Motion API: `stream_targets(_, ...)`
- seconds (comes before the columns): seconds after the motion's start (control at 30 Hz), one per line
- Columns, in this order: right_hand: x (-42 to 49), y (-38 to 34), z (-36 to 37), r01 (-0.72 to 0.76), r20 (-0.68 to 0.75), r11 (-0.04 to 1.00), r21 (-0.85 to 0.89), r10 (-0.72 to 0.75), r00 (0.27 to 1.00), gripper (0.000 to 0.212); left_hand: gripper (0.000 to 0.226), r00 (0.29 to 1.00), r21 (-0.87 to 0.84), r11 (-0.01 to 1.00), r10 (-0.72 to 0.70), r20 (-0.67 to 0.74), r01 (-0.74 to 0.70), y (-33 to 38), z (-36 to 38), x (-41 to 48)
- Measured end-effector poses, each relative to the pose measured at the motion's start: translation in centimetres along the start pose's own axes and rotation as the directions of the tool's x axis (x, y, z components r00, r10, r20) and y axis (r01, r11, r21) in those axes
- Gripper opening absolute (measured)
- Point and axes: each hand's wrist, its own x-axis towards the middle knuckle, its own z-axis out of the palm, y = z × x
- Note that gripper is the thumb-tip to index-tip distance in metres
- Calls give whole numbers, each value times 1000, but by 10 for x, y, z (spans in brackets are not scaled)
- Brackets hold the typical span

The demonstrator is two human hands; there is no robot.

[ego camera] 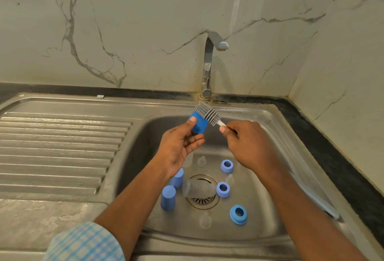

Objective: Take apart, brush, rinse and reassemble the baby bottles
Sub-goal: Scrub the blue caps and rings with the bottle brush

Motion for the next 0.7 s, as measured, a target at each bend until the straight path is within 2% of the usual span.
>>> stream_targets(0.1,-5,-9,1,59,134,998,6,-59,989,38,41,998,-34,999,3,-55,-5,-1,-2,2)
stream_targets(0.17,-6,-14,2,86,164,996,-1,-85,983,38,44,999,-47,999,-8,-50,6,0,-4,4)
stream_targets(0.3,2,-3,-1,-21,-20,999,-40,21,1000,36,48,999,-29,999,-40,-5,40,0,-1,2)
stream_targets(0.37,4,5,-2,-57,-60,998,-30,55,997,40,49,999,-41,998,-52,4,52,-1,2,0)
stream_targets(0.43,1,4,-3,-11,-2,1000,8,11,1000,41,50,998,-89,994,-59,-6,58,-1,0,0)
stream_targets(0.53,-5,-9,-3,89,167,996,13,-90,982,39,54,997,-201,977,-82,-15,77,3,-7,4)
stream_targets(0.57,-5,-10,-1,101,166,995,1,-99,981,37,55,996,-224,971,-91,-5,87,4,-8,6)
stream_targets(0.7,4,2,0,22,-57,1000,-3,-22,998,42,54,988,-220,964,-138,72,151,3,-3,1)
